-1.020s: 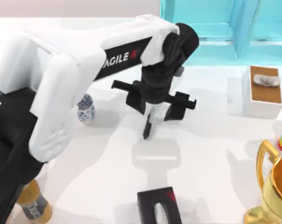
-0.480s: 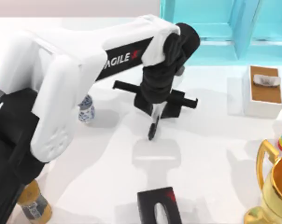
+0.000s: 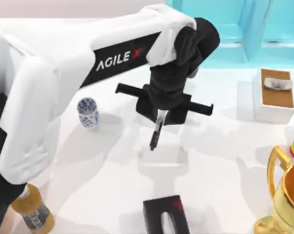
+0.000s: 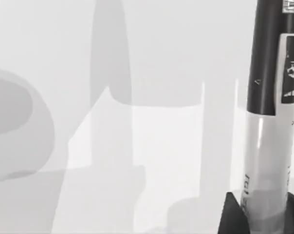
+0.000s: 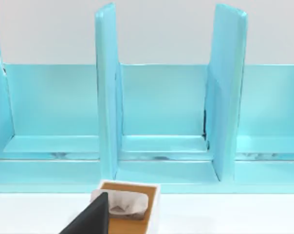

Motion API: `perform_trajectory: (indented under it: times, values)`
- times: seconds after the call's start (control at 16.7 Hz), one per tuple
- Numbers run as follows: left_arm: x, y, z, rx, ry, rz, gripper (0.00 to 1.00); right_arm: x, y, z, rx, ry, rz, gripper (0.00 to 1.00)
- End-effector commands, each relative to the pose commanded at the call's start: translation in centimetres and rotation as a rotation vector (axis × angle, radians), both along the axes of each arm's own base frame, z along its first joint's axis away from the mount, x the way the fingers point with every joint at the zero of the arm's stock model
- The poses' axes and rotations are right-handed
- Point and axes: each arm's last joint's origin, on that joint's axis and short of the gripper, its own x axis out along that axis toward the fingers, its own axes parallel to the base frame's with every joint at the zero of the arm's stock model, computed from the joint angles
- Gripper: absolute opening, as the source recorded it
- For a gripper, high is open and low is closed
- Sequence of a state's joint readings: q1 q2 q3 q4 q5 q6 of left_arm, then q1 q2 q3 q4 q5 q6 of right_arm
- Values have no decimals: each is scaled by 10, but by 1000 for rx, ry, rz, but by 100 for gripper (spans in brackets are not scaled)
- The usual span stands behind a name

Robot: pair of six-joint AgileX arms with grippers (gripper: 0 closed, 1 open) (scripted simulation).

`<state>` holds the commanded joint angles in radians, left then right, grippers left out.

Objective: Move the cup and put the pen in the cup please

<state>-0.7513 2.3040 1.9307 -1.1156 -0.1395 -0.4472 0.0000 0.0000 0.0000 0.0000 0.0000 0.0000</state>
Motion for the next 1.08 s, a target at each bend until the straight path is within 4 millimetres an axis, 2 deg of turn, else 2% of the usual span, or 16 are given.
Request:
perform_trajectory:
  times: [0.18,0.36,0.78,1.08]
  values:
    - [-33,2,32,-6,-1,-2,0,0,0,0,0,0,0,100]
    - [-54,5,49,-8,1,-4,0,0,0,0,0,0,0,100]
    - [-52,7,50,-22,-20,-6,0,0,0,0,0,0,0,100]
    - [-39,23,47,-113,-178,-24,0,0,0,0,0,0,0,100]
